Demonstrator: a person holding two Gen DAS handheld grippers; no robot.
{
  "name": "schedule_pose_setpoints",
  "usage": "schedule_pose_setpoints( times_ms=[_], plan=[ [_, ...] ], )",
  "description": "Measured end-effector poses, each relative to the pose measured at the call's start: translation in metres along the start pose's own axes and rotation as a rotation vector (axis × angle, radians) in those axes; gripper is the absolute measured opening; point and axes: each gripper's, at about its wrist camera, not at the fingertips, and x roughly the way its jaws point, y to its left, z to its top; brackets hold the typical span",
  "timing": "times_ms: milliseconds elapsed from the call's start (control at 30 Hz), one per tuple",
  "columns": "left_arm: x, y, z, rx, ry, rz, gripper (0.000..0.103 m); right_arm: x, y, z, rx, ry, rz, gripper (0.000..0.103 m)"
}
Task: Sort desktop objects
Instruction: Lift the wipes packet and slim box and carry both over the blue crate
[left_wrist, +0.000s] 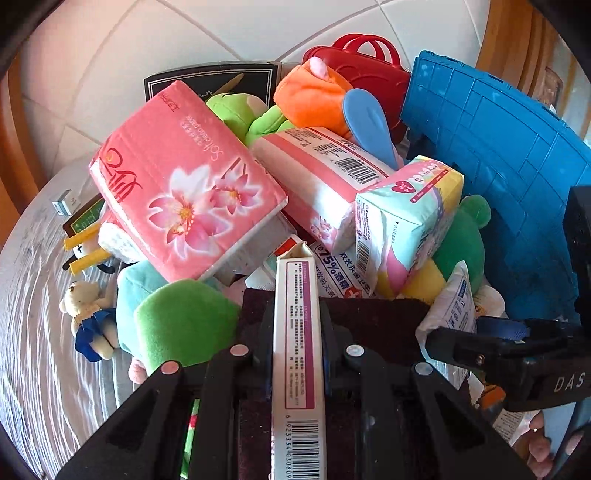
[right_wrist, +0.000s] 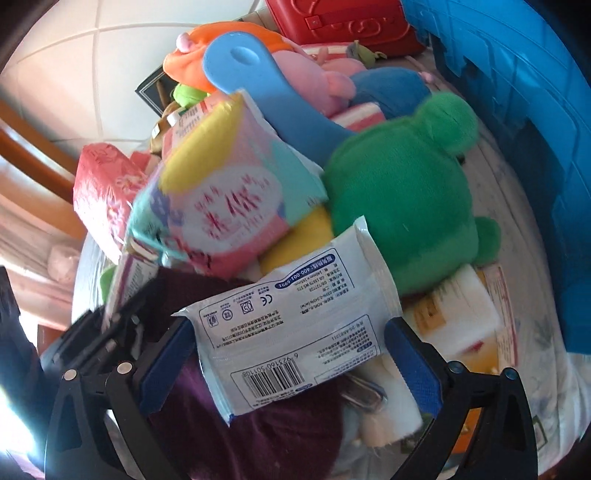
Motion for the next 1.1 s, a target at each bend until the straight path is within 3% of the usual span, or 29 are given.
schedule_pose_setpoints(
  times_ms=[167,300,367,500,600,667,700,800,833,867,900,1000,1100],
  plan=[
    [-0.011,-0.002,-0.006,0.015,-0.003,-0.013,0.018,-0.019,-0.008,-0.022,-0.034,0.003,-0.053,0.103],
    [-0.02,-0.002,-0.01,0.039,-0.01,-0.028,0.018,-0.038,-0.025,-0.031,0.093,-0.044,0.005,0.103],
    [-0.023,-0.004,-0.013,0.064,-0.018,-0.024,0.018,-0.041,-0.032,-0.031,0.158,-0.074,-0.006,0.103],
    [-0.027,-0.008,-0.022,0.1,-0.017,-0.025,0.018,-0.034,-0.038,-0.034,0.253,-0.087,-0.007,0.103],
    [-0.027,-0.008,-0.026,0.092,-0.009,-0.036,0.018,-0.02,-0.051,-0.042,0.299,-0.041,-0.014,0.103],
    [-0.027,-0.008,-0.026,0.073,-0.004,-0.043,0.018,-0.015,-0.058,-0.045,0.339,-0.019,0.034,0.103],
    [-0.027,-0.007,-0.026,0.061,-0.002,-0.048,0.018,-0.013,-0.057,-0.043,0.344,-0.017,0.059,0.103],
    [-0.027,-0.008,-0.024,0.037,0.0,-0.049,0.018,-0.006,-0.046,-0.027,0.281,-0.047,0.022,0.102],
    [-0.027,-0.007,-0.024,0.028,0.0,-0.05,0.018,-0.003,-0.04,-0.022,0.243,-0.043,0.013,0.098],
    [-0.028,-0.007,-0.025,0.021,0.003,-0.05,0.018,0.0,-0.033,-0.018,0.194,-0.035,-0.007,0.08],
    [-0.029,-0.007,-0.026,0.019,0.004,-0.047,0.018,-0.001,-0.025,-0.017,0.132,-0.035,-0.03,0.071],
    [-0.036,-0.007,-0.025,0.015,0.001,-0.041,0.018,-0.014,-0.005,-0.02,0.005,-0.069,-0.063,0.057],
    [-0.053,-0.014,-0.017,0.013,-0.04,-0.042,0.018,-0.032,0.008,-0.023,-0.082,-0.092,-0.046,0.054]
  ],
)
